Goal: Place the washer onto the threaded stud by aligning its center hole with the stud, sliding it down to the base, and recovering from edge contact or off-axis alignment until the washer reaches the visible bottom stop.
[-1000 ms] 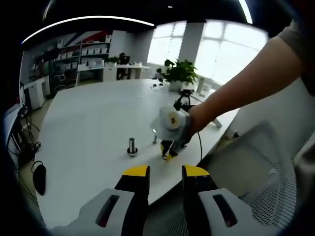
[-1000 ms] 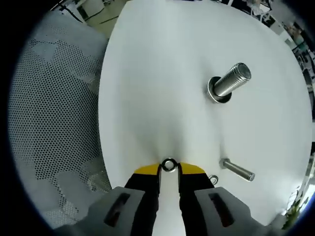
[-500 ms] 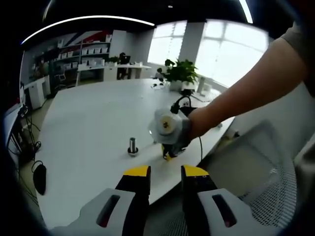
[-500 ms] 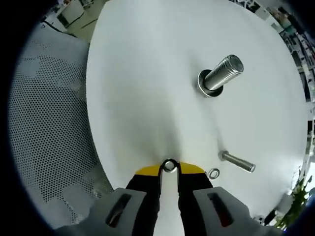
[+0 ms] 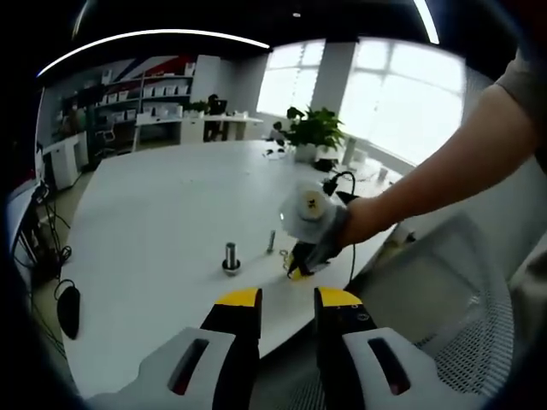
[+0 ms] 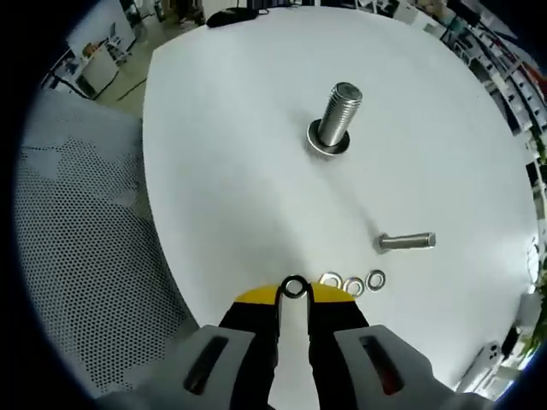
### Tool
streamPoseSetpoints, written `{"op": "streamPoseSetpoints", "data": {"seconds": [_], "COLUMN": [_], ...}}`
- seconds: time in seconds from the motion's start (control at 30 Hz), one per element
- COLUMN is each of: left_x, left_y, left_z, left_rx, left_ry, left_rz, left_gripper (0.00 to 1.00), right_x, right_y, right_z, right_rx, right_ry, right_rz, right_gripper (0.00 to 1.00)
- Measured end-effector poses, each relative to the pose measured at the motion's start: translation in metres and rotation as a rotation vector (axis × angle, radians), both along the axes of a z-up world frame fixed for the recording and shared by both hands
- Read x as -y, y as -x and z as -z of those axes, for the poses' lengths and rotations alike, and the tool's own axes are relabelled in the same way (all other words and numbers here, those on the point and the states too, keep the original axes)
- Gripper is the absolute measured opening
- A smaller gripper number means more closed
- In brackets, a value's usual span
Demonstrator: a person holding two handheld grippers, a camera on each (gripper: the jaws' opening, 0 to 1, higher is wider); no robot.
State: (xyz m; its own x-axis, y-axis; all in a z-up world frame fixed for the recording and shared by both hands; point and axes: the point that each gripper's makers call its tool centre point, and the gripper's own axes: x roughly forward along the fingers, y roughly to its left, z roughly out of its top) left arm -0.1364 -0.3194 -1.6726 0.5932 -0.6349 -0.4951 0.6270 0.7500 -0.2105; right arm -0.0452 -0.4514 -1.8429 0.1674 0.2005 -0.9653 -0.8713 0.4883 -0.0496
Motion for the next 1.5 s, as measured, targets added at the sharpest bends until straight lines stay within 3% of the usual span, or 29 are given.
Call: {"op": "streamPoseSetpoints", "data": {"seconds": [0.1,0.37,0.7,1.07,1.17,1.5], "left_x": [0.000,0.001,0.002,0.001,0.001,0.001], "left_y": [0.000,0.001,0.001,0.002,0.002,0.001], "left_z": [0.000,0.000,-0.001,0.000,0.000,0.000], "left_rx": [0.000,-0.002,-0.004,-0.006,-0.008,-0.006], "left_ry": [0.003,0.007,0.010,0.009,0.008,0.006], "left_rz": [0.000,0.005,0.010,0.012,0.010,0.010], "left_gripper": [0.22,0.22,0.22,0.22,0.22,0.21], "right_x": [0.005,0.018,0.018,-0.002,0.003,0.005], "right_y": [-0.011,-0.035,-0.065,-0.074,-0.075,-0.075], "right_z": [-0.012,-0.036,-0.064,-0.059,-0.055,-0.050], "right_rx": [0.011,0.049,0.118,0.114,0.110,0.083], "right_ry": [-0.043,-0.072,-0.103,-0.087,-0.052,-0.046], "right_rz": [0.065,0.131,0.154,0.094,0.079,0.073], "right_gripper": [0.13,0.13,0.13,0.13,0.13,0.13]}}
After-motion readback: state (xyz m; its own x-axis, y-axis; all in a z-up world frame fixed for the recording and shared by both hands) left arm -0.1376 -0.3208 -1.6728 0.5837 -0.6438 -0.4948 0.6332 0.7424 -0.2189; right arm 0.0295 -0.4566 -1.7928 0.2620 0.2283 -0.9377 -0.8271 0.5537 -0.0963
